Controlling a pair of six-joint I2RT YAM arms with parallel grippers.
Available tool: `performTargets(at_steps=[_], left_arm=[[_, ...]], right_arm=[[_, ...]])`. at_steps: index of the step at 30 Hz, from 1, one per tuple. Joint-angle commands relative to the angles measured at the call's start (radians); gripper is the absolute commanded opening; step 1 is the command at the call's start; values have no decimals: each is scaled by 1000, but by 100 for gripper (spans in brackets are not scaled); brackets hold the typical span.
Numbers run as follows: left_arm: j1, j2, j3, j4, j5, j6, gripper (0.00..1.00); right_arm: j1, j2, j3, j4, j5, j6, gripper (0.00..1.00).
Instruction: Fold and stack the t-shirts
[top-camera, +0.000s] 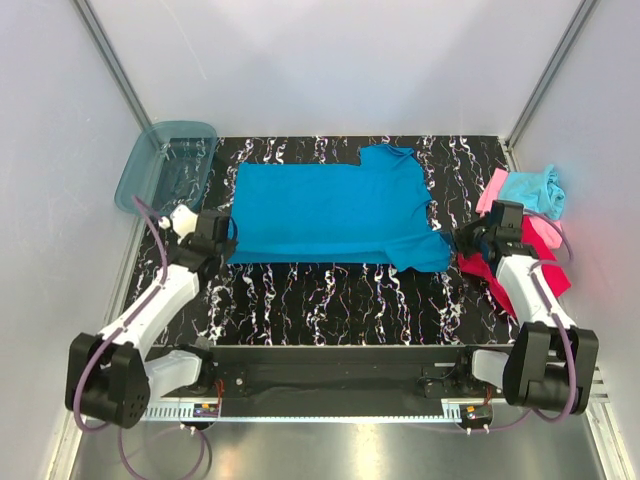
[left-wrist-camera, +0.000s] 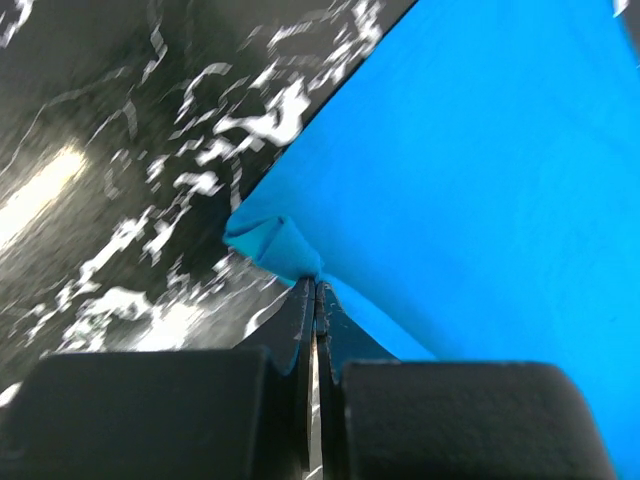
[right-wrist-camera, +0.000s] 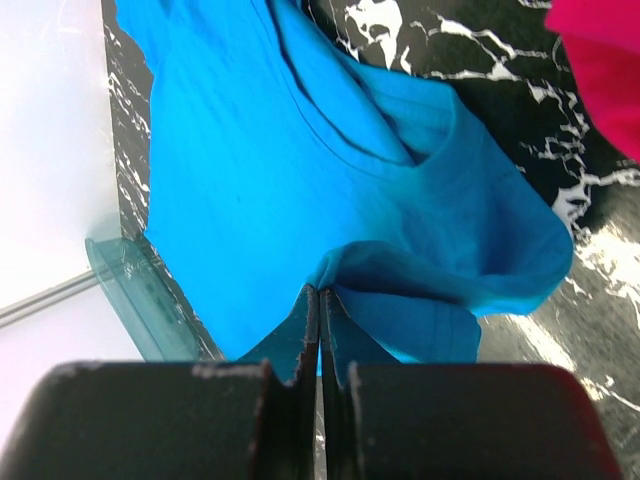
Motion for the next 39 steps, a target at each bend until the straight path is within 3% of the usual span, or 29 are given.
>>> performTargets(at_steps=[1, 10, 27, 29, 31, 32, 33, 34, 35, 37, 39], left_arm=[[-3, 44, 93, 69, -84, 5, 0], [-4, 224, 162, 101, -104, 8, 0], [-6, 385, 231, 167, -141, -1, 0], [-6, 399, 234, 170, -144, 0, 3], [-6, 405, 235, 176, -155, 8, 13], [-6, 406, 235, 179, -156, 11, 16], [-6, 406, 240, 182, -158, 20, 20], [-6, 405, 240, 184, -159, 22, 35], [-6, 405, 242, 182, -158, 23, 41], [-6, 400, 243, 184, -162, 23, 50], [-6, 396, 248, 185, -167, 25, 53]], right_arm=[[-7, 33, 57, 77, 38, 7, 0], [-7, 165, 95, 163, 36, 24, 0], [-4, 306, 86, 387, 9, 27, 0], [-4, 319, 98, 399, 1, 18, 0], [-4, 334, 108, 405, -9, 13, 1], [-2, 345, 111, 410, -13, 5, 7], [-2, 349, 115, 412, -16, 1, 21], [-2, 355, 120, 412, -19, -2, 30], [-1, 358, 120, 415, -19, -4, 36], [4, 359, 115, 418, -10, -6, 49], [15, 346, 118, 419, 0, -15, 56]])
